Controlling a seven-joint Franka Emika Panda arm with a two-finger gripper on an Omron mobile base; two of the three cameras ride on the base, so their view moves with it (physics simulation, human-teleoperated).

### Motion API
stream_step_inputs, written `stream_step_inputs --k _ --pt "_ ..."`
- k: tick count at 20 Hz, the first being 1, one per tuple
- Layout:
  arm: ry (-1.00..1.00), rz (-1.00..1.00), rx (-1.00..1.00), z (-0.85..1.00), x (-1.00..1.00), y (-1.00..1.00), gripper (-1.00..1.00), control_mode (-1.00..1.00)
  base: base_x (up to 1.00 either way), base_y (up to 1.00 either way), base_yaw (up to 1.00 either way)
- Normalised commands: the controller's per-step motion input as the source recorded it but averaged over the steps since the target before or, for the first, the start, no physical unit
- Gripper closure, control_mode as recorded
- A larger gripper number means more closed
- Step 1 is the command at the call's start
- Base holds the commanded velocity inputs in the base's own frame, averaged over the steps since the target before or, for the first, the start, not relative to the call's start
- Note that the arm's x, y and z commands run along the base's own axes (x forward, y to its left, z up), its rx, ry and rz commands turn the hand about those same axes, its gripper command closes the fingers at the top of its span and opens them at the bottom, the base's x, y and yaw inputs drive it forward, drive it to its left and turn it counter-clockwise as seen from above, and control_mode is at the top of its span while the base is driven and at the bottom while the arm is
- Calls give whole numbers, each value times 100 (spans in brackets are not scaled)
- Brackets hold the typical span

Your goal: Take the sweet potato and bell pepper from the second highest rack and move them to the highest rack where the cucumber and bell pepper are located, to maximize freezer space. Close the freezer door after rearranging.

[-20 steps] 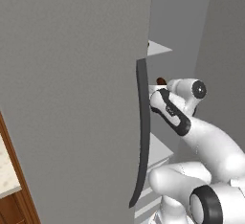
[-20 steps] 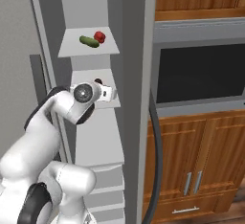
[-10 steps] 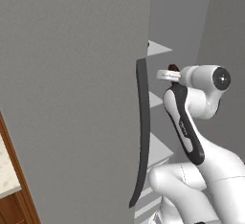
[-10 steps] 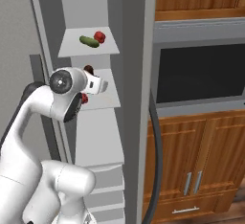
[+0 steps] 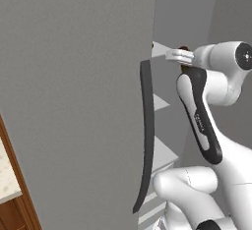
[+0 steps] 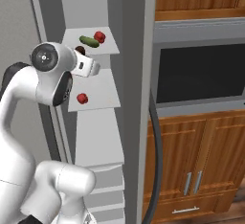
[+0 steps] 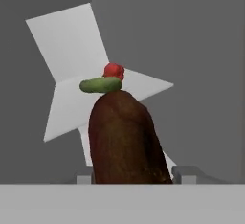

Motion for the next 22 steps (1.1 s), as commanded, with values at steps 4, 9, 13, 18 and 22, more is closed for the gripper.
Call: stream_step_inputs --k 4,9,13,18,22 --pt "-1 0 0 40 9 37 100 -100 0 0 0" --pt "0 2 0 7 27 25 100 -100 0 0 0" --pt "0 19 0 0 50 4 100 -100 0 0 0" --pt "0 34 0 0 57 0 100 -100 0 0 0" --pt "14 19 -8 0 49 4 100 -100 0 0 0"
